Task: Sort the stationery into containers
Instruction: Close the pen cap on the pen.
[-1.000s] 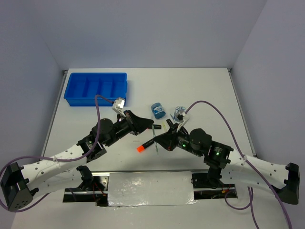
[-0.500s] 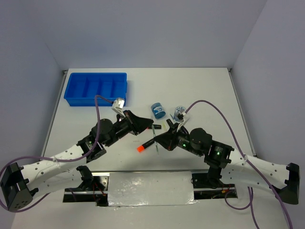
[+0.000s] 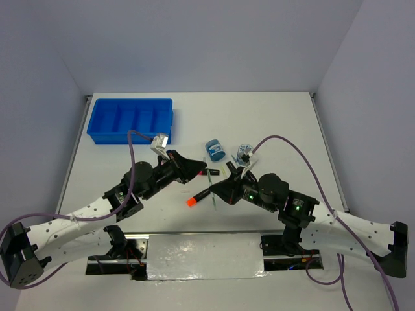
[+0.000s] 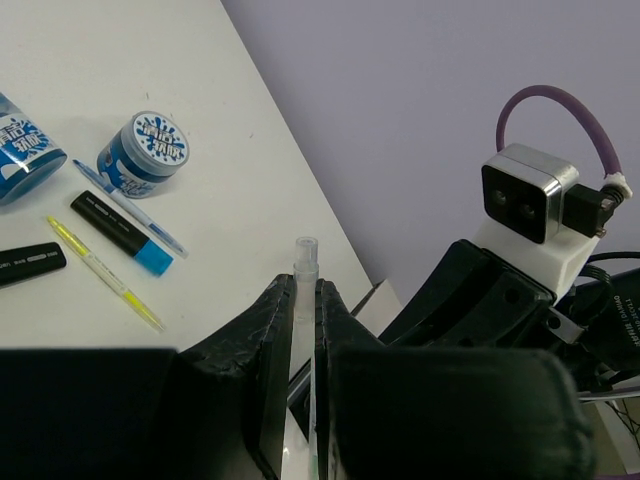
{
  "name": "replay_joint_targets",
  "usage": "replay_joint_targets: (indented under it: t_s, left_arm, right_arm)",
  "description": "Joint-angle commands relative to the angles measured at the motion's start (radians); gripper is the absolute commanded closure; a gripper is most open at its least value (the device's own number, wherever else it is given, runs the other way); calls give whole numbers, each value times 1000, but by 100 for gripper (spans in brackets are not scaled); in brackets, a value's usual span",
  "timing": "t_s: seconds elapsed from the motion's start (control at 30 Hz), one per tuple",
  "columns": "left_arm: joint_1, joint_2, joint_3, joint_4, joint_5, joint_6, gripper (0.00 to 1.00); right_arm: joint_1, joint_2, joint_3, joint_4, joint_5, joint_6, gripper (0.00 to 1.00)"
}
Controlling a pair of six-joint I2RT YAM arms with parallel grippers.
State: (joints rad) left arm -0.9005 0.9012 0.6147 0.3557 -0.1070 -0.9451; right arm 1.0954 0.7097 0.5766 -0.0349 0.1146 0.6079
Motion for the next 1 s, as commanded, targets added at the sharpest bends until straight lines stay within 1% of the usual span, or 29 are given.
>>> replay_joint_targets:
  t_s: [0.0,0.1,0.6,0.77,0.97]
  left_arm:
    - [-5,-8,13,46,6,17,100]
    - [-5,-8,8,49,4,11,100]
    - [-5,-42,33,2,-56,12,100]
    - [-5,-45,45,-6,-57,17,100]
    - [-5,-41,36,12,-46,9,100]
  right_arm:
    - [8,5,69,-6,20,-19,100]
    - [8,23,81,-11,19,-23,100]
    - [8,45,39,32,-53,7,100]
    - [8,50,31,30,-38,13,100]
    - [8,85,78,13,-7,-8,100]
